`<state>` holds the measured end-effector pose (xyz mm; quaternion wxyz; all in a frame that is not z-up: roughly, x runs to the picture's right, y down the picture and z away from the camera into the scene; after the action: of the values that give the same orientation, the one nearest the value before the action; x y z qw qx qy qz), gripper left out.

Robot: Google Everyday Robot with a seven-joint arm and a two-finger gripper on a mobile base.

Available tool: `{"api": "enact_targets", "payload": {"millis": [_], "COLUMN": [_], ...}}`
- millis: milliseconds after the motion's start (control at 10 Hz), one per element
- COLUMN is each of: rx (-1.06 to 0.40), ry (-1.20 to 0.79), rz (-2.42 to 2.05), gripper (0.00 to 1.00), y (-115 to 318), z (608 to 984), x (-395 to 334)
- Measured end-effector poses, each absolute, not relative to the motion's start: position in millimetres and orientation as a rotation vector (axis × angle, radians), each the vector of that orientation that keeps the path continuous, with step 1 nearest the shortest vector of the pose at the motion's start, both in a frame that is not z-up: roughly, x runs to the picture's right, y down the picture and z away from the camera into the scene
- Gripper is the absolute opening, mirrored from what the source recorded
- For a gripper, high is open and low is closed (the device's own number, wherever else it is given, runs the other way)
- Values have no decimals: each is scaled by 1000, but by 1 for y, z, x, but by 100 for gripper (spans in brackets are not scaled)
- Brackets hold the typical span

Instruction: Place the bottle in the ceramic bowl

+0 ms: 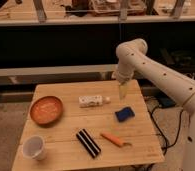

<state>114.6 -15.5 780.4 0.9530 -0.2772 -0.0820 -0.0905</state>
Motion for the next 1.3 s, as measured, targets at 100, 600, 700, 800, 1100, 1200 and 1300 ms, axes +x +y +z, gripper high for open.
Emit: {"api": "enact_targets", "payload": {"millis": [100,600,700,800,1100,1200,1300], "rx": [-565,-577,-581,-584,-593,-596,-603], "ry": [-173,-196,-206,-210,-224,-225,-227], "rz": [-192,-223,-222,-218,-224,-226,-227], "gripper": [80,80,80,80,80,80,80], "y": [-17,-12,-10,-9,-3,0,7], "z": [784,811,817,822,843,847,853], "x": [102,70,63,61,49,48,47]}}
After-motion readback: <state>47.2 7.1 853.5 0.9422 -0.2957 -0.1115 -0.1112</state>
